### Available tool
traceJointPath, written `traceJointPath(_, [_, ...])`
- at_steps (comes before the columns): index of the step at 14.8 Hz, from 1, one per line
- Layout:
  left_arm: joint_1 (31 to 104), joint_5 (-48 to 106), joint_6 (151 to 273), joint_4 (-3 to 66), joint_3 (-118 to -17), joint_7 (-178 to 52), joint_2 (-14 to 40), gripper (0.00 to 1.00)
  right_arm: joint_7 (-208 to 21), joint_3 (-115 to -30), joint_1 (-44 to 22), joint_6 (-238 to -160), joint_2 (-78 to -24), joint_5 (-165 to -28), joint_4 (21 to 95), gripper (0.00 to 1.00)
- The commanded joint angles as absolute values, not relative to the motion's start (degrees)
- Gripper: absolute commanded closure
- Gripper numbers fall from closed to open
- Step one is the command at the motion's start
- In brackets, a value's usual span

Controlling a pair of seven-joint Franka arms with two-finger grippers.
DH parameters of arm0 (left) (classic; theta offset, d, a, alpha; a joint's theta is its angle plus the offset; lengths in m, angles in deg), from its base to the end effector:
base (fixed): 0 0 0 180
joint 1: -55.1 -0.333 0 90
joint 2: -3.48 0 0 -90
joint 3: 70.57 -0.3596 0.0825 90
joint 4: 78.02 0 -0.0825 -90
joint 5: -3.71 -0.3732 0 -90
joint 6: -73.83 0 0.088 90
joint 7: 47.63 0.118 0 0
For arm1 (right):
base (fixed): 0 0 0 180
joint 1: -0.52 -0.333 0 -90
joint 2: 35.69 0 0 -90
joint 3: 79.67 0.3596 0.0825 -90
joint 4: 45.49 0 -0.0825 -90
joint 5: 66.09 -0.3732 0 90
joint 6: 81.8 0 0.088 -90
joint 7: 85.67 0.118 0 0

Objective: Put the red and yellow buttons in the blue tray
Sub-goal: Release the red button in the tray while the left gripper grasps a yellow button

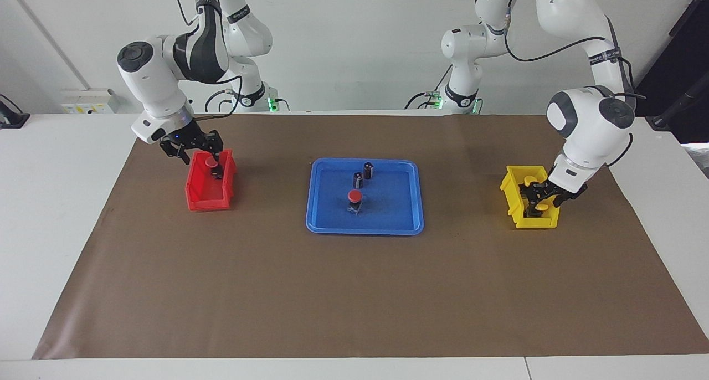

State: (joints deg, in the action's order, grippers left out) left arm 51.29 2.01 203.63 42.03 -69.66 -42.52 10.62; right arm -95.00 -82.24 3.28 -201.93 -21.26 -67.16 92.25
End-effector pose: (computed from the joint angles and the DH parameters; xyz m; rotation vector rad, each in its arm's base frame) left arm 0.5662 0.0299 0.4058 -3.1152 0.0886 -0.0686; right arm 0.4270 -0.0394 0.4430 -3.1052 -0.0958 0.0807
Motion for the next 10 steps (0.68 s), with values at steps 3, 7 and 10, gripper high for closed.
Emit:
traceJointPath(3, [51.0, 1.8, 204.5, 42.8, -69.4, -43.0, 10.2, 0.83, -95.5, -81.3, 4.4, -207.1, -20.3, -67.8, 97.2, 0.26])
traceJointPath(7, [51.8, 1.8, 192.0, 32.9, -69.1, -43.5, 9.9, 0.93, -95.7, -81.3, 4.6, -209.1, -20.7, -67.8, 99.6, 0.27])
traceJointPath(10, [56.2, 1.5, 177.1, 19.8, -69.1, -51.0, 10.2, 0.93, -95.5, -81.3, 4.5, -209.2, -21.3, -67.8, 100.1, 0.29])
